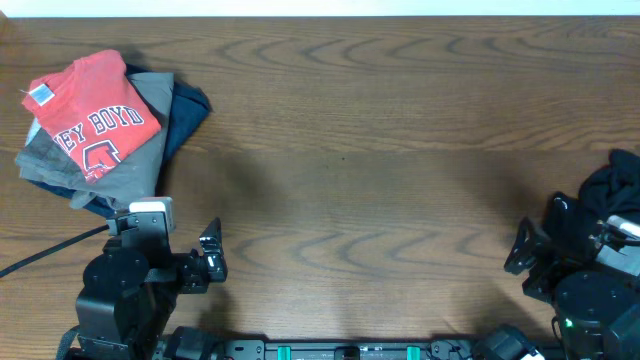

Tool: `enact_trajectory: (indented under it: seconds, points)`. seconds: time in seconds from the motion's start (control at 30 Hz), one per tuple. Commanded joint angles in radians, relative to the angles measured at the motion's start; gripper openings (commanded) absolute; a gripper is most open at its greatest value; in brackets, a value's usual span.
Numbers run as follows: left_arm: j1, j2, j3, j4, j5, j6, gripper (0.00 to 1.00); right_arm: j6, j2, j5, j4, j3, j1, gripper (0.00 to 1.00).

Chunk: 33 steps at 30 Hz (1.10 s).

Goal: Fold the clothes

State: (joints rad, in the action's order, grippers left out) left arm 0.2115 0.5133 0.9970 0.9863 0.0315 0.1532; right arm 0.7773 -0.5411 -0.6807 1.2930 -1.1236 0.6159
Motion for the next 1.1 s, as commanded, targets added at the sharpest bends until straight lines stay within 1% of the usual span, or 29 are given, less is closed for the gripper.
enact_trajectory:
  seconds: [0.0, 0.13, 0.2, 0.27, 0.37, 0.53, 0.73, 0.97, 1.03, 1.07]
  points:
    - [0.002, -0.005, -0.002, 0.0, 0.014, 0.001, 0.98, 0.0, 0.024, -0.022, -0.055, 0.041, -0.087, 0.99]
    - [0.002, -0.005, -0.002, 0.0, 0.014, 0.001, 0.98, 0.0, 0.082, 0.035, -0.243, 0.186, -0.252, 0.99]
    - [0.002, -0.005, -0.002, 0.0, 0.014, 0.001, 0.98, -0.001, 0.123, 0.056, -0.324, 0.269, -0.3, 0.99]
    - [0.002, -0.005, -0.002, 0.0, 0.014, 0.001, 0.98, -0.009, 0.177, 0.07, -0.39, 0.352, -0.334, 0.99]
    - [0.002, -0.005, -0.002, 0.0, 0.014, 0.001, 0.98, -0.007, 0.268, 0.087, -0.443, 0.451, -0.379, 0.99]
    - [0.002, -0.004, -0.002, 0.0, 0.014, 0.001, 0.98, -0.008, 0.414, 0.087, -0.548, 0.573, -0.414, 0.99]
    - [0.002, -0.004, -0.002, 0.0, 0.014, 0.001, 0.98, -0.008, 0.537, 0.11, -0.557, 0.666, -0.428, 0.99]
    - [0.002, -0.004, -0.002, 0.0, 0.014, 0.001, 0.98, -0.01, 0.536, 0.228, -0.534, 0.702, -0.433, 0.99]
    - [0.002, -0.005, -0.002, 0.0, 0.014, 0.001, 0.98, -0.053, 0.536, 0.237, -0.554, 0.716, -0.433, 0.99]
    - [0.002, -0.005, -0.002, 0.0, 0.014, 0.001, 0.98, -0.119, 0.536, 0.241, -0.58, 0.727, -0.433, 0.99]
